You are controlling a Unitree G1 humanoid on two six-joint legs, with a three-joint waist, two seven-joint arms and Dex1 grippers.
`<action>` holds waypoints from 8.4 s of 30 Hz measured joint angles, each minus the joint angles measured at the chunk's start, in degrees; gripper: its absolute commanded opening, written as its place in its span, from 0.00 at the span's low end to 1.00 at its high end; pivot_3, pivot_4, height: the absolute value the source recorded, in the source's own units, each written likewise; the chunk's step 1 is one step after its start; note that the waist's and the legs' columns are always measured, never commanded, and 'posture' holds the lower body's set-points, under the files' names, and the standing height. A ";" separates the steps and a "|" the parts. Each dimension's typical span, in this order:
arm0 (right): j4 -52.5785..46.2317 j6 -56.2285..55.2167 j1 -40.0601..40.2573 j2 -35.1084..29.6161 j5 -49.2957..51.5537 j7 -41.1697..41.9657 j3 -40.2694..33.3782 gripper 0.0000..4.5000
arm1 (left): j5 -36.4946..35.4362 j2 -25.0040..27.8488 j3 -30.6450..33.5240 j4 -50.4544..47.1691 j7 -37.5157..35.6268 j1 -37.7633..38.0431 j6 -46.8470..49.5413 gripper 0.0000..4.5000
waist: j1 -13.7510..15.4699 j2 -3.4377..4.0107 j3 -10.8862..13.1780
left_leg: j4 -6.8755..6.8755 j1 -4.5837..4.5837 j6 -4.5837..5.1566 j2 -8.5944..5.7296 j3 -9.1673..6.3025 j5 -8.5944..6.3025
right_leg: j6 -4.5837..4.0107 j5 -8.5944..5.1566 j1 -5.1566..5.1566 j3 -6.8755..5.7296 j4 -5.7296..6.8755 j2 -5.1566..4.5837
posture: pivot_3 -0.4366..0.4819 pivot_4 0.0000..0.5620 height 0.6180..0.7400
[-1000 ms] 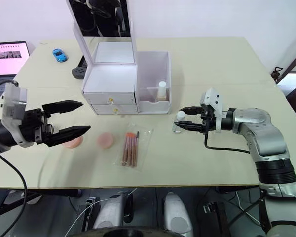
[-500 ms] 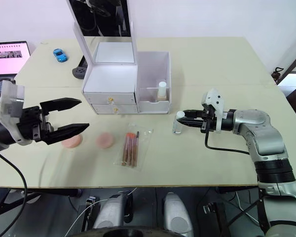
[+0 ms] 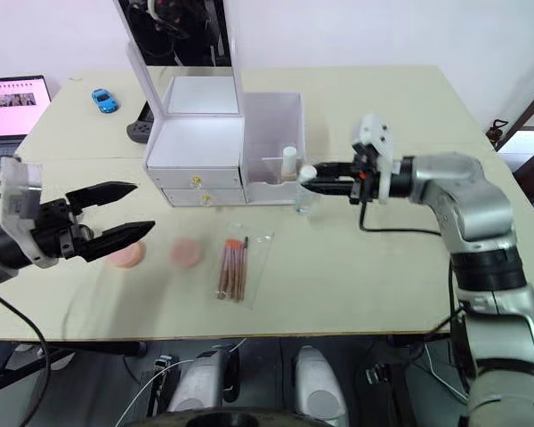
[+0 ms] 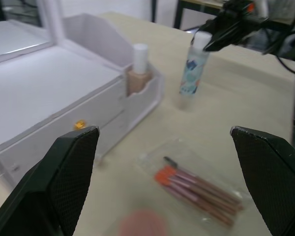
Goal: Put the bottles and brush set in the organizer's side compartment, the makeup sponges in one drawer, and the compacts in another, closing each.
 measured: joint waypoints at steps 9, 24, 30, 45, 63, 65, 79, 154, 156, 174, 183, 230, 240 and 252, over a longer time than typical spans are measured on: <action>13.51 -2.28 -17.02 9.40 -5.48 0.30 6.76 0.14 | 4.57 -6.53 4.97 -0.85 1.77 10.56 -5.68 1.00 | 0.29 -0.11 -0.06 | -0.02 -0.02 -0.01 0.02 -0.02 0.00 | -0.11 -0.01 0.00 -0.05 -0.11 -0.26 | 0.48 0.27 0.97; 35.46 -17.64 -20.24 16.53 -15.44 -1.49 7.50 0.14 | 5.88 -9.14 7.46 -5.47 4.41 16.25 -9.67 1.00 | -0.03 -0.10 -0.05 | -0.13 -0.01 -0.02 -0.05 0.06 0.00 | -0.08 0.02 -0.05 -0.05 -0.12 -0.45 | 0.48 0.27 0.97; 41.64 -21.15 -20.27 19.01 -17.94 -1.70 7.57 0.14 | 5.57 -9.11 7.47 -5.46 4.38 16.69 -9.70 1.00 | -0.02 -0.10 -0.05 | -0.13 -0.02 -0.03 -0.07 0.08 0.00 | -0.07 0.03 -0.04 -0.05 -0.15 -0.44 | 0.48 0.27 0.97; 43.92 -21.62 -20.83 19.56 -18.30 -0.91 4.37 0.99 | 4.93 -7.94 6.84 -4.62 3.76 14.31 -9.48 1.00 | 0.01 -0.10 -0.05 | -0.14 0.01 -0.04 -0.07 0.05 0.01 | -0.07 0.02 -0.01 -0.07 -0.15 -0.44 | 0.48 0.27 0.97; 28.12 -20.92 -8.56 4.69 -10.47 7.39 -6.02 0.99 | 3.78 -3.44 9.53 7.37 0.36 8.94 -9.46 1.00 | 0.17 -0.10 -0.05 | -0.21 -0.01 -0.04 -0.13 0.12 0.01 | -0.20 -0.05 0.04 -0.09 -0.35 -0.58 | 0.48 0.27 0.97; 28.12 -21.36 -4.17 2.05 -9.62 8.77 -7.80 0.99 | 4.17 -3.26 12.13 12.56 -1.08 9.11 -10.32 1.00 | 0.04 -0.08 -0.04 | -0.23 -0.01 -0.03 -0.12 0.22 0.01 | -0.10 0.00 0.00 -0.07 -0.31 -0.53 | 0.48 0.27 0.97; 31.90 -28.68 18.03 -7.02 -8.67 3.67 -18.34 0.99 | 15.71 0.66 22.07 46.05 -10.01 14.39 -28.72 1.00 | -0.53 -0.12 -0.06 | -0.25 0.14 -0.05 0.00 0.54 0.00 | -0.31 -0.09 0.02 0.09 -0.30 -0.81 | 0.48 0.27 0.97; -3.58 57.67 14.46 18.52 39.59 -52.83 -10.47 1.00 | -22.51 -5.48 -37.12 7.14 47.46 -20.68 34.08 0.01 | 0.24 -0.46 -0.22 | 0.35 -0.25 -0.01 0.91 1.72 0.00 | 0.09 0.14 -0.09 -0.24 -0.17 -0.17 | 0.48 0.27 0.97; -2.55 57.62 14.82 19.67 41.88 -56.21 -11.14 1.00 | -20.27 -6.40 -37.17 7.10 47.12 -20.74 34.31 0.01 | 0.17 -0.49 -0.30 | 0.35 -0.23 -0.01 0.94 1.71 0.00 | 0.09 0.14 -0.08 -0.24 -0.17 -0.13 | 0.48 0.27 0.97; 9.29 55.82 9.57 36.80 40.22 -68.19 -13.12 1.00 | -12.49 -9.82 -32.65 4.71 45.44 -19.49 41.25 0.01 | -1.43 -0.88 -1.51 | -0.31 0.58 0.03 1.08 1.56 -0.03 | -0.46 0.08 0.16 -0.09 -0.19 0.12 | 0.48 0.27 0.97; 14.79 54.00 7.42 40.15 31.71 -62.67 -12.93 0.47 | -10.49 -9.91 -29.66 2.31 44.42 -17.41 43.19 0.00 | -1.53 -0.87 -1.50 | -0.51 0.62 0.03 1.14 1.52 -0.03 | -0.59 0.01 0.05 -0.03 -0.17 0.22 | 0.48 0.27 0.97; 68.01 -45.46 -37.72 20.28 -16.28 -2.06 2.57 0.02 | -12.56 -8.66 -11.81 -14.00 16.79 2.90 7.99 0.00 | 0.03 -0.43 -0.90 | -0.31 -1.16 -0.39 1.16 1.93 0.24 | -0.44 0.39 -1.65 0.01 -0.28 0.07 | 0.48 0.27 0.97; 75.83 -49.03 -36.33 22.65 -23.70 -6.49 0.06 0.02 | -15.54 -6.66 -10.44 -16.32 19.98 5.77 8.04 0.00 | -0.10 -0.38 -0.86 | -0.30 -1.07 -0.73 1.15 1.86 0.44 | -0.57 0.43 -1.60 0.01 -0.12 0.06 | 0.48 0.27 0.97; 76.92 -50.26 -34.64 24.68 -28.83 -10.20 -2.28 0.59 | -15.66 -5.24 -10.50 -15.28 20.89 4.49 8.02 0.00 | 0.00 -0.38 -0.86 | -0.30 -1.07 -0.78 1.15 1.85 0.47 | -0.52 0.44 -1.59 -0.01 -0.06 0.10 | 0.48 0.27 0.97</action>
